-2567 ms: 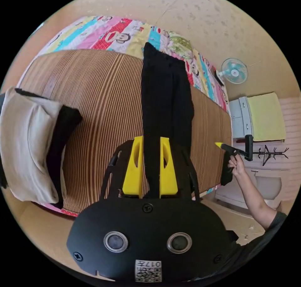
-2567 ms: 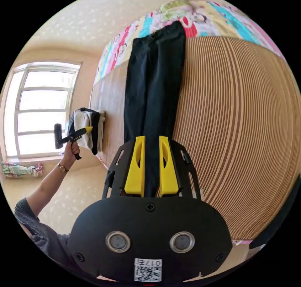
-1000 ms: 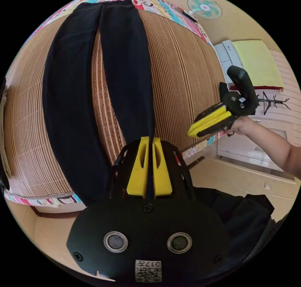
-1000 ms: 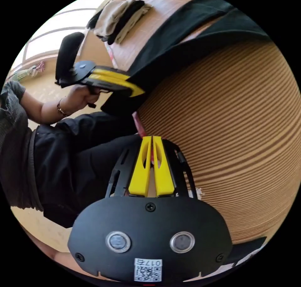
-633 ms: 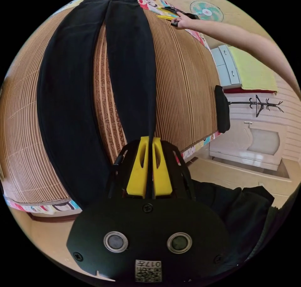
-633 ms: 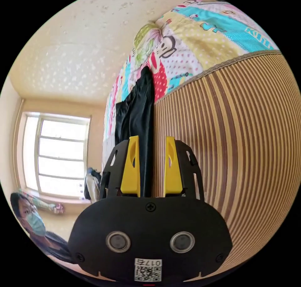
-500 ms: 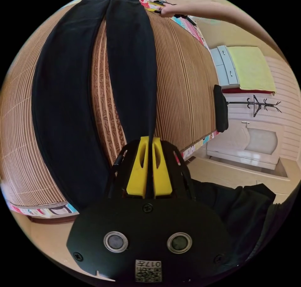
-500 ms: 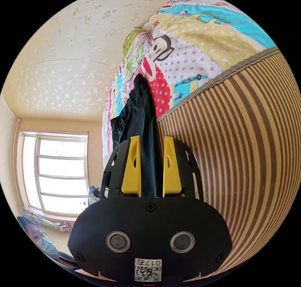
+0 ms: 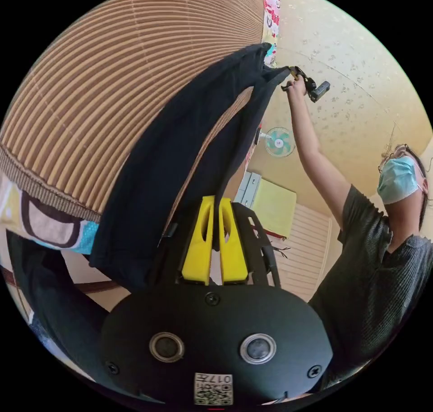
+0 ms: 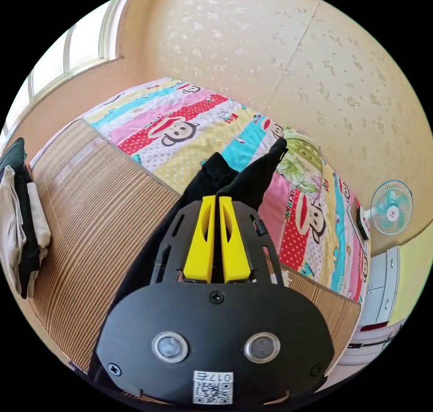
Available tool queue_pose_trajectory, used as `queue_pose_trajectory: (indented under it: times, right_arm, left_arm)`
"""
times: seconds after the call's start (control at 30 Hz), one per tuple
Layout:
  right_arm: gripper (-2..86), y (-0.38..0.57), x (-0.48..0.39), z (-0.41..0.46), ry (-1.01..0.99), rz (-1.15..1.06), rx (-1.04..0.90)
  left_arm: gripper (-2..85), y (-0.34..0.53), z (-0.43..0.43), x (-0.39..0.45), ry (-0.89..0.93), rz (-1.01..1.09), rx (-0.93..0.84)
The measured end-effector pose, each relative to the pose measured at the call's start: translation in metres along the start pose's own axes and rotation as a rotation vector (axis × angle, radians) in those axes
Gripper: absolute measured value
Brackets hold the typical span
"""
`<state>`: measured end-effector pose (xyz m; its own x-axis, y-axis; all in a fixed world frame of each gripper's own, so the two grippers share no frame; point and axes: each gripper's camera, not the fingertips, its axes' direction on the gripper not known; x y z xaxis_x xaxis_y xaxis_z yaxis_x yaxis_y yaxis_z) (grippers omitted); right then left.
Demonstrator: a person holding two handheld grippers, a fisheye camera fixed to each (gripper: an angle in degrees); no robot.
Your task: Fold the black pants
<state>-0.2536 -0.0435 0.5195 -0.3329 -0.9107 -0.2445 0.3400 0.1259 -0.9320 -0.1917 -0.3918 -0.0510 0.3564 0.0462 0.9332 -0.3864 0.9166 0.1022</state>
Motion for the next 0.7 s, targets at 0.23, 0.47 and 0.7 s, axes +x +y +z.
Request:
queue_pose_trajectory:
  times: [0.23,0.47,0.7]
  right_arm:
    - [1.7,0.039,-0.044,0.072,-0.11,0.209,-0.152]
    - [4.4,0.221,-0.027,-0.008,-0.532,0.149,-0.249]
    - [9.6,0.441,-0.037,-0.071,-0.829,0.471,-0.446]
  left_arm:
    - [-0.8,-0.03,-0.035,0.012,-0.368,0.009,0.0]
    - [-0.8,-0.035,-0.018,0.047,-0.53,0.117,-0.179]
    - [-0.9,-0.026,-0.021,0.077,-0.051,0.125,-0.376]
